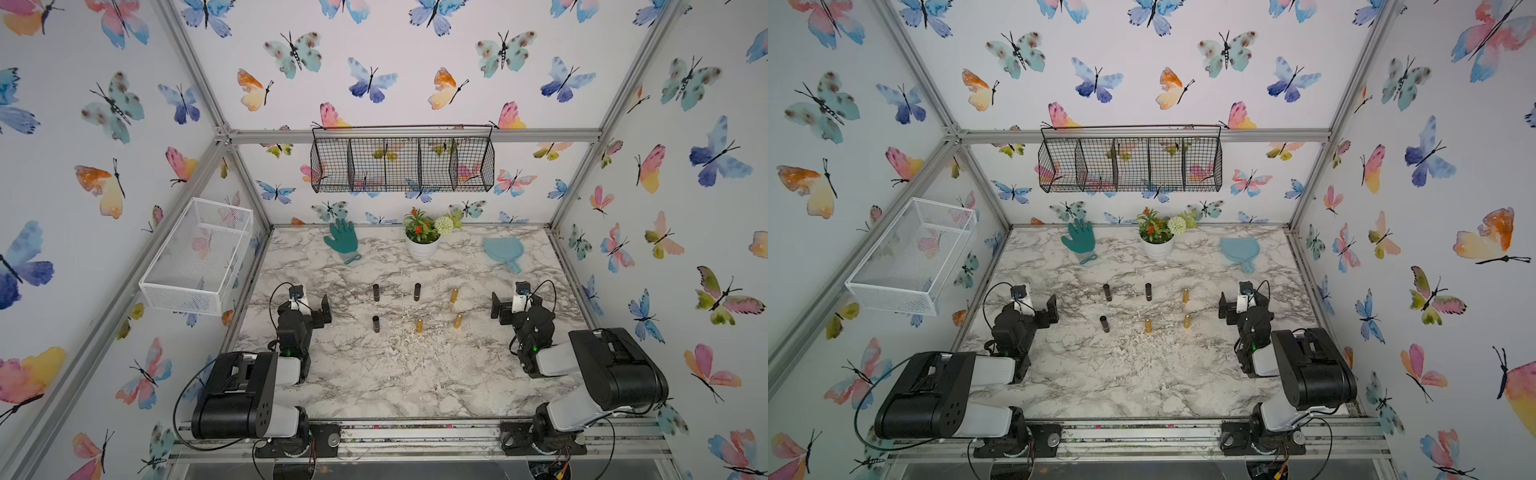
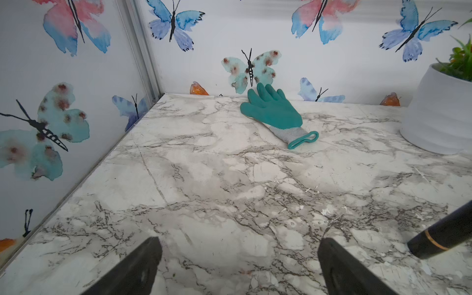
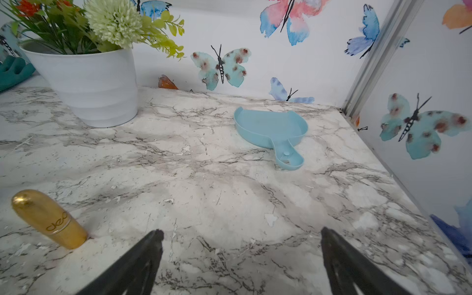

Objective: Open the lipstick cap
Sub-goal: Pick up the lipstick at the center of the board.

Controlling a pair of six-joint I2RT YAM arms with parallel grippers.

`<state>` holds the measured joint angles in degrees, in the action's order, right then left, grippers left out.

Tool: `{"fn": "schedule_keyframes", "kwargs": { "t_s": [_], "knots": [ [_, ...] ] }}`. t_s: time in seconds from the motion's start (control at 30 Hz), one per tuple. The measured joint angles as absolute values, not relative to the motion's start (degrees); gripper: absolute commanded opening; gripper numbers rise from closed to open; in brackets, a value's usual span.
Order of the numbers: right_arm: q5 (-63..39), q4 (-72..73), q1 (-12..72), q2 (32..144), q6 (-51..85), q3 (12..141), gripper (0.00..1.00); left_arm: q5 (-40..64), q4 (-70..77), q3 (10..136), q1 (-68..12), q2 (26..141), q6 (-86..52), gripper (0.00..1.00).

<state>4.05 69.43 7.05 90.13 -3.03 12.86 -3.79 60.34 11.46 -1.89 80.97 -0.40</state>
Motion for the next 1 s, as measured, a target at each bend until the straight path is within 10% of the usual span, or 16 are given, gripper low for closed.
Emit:
{"fn": "schedule_keyframes", "kwargs": {
  "t_s": [1.0],
  "knots": [
    [3.4,62.7,6.6,82.1,-2.6,13.7,0.98,-6.6,53.2,14.9,-1.9,79.5,-1.0,0.98]
  ]
}}
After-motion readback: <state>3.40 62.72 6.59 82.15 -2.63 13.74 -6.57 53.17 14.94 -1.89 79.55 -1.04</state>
